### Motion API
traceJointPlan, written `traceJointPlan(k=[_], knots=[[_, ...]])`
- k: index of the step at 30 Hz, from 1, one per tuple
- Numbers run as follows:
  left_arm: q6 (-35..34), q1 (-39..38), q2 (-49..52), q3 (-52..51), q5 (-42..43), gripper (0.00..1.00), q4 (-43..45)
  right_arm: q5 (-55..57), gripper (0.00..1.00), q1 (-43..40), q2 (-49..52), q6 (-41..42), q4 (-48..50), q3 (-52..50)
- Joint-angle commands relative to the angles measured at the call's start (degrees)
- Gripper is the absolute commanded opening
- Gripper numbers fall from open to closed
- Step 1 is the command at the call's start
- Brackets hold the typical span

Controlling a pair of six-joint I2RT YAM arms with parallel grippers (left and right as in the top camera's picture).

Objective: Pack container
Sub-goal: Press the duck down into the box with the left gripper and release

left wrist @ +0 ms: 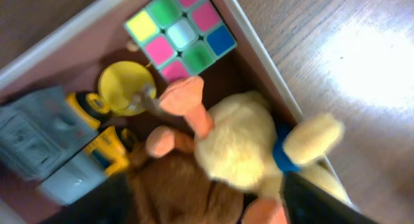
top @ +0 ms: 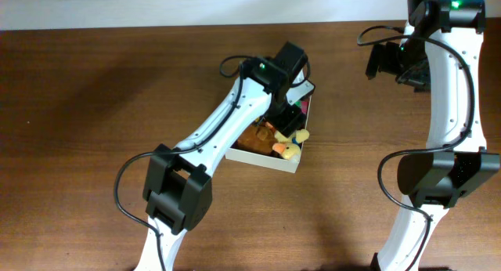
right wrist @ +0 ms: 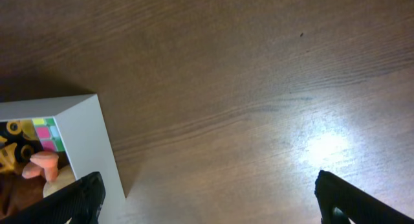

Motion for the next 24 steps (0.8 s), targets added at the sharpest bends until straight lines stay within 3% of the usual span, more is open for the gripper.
traceJointPlan(k=[1,5,9,24], knots=[[-1.7,0.1,-0.7,5.0,0.4,0.55,-4.0,0.7,0.99,-0.3,-1.0,0.5,-0.2,0.8],[-3.0,0.2,-0.7,5.0,0.5,0.21,-8.2,0.7,0.99,-0.3,-1.0,0.5,-0.2,0.8],[-4.0,0.2,-0.7,4.9,2.5,0.02,-11.1,0.7,0.99,-0.3,-1.0,0.5,-0.2,0.8],[-4.0,-4.3,-0.7,4.3,7.4,0.02,-16.0,0.7,0.99,-0.3,-1.0,0.5,-0.2,0.8]])
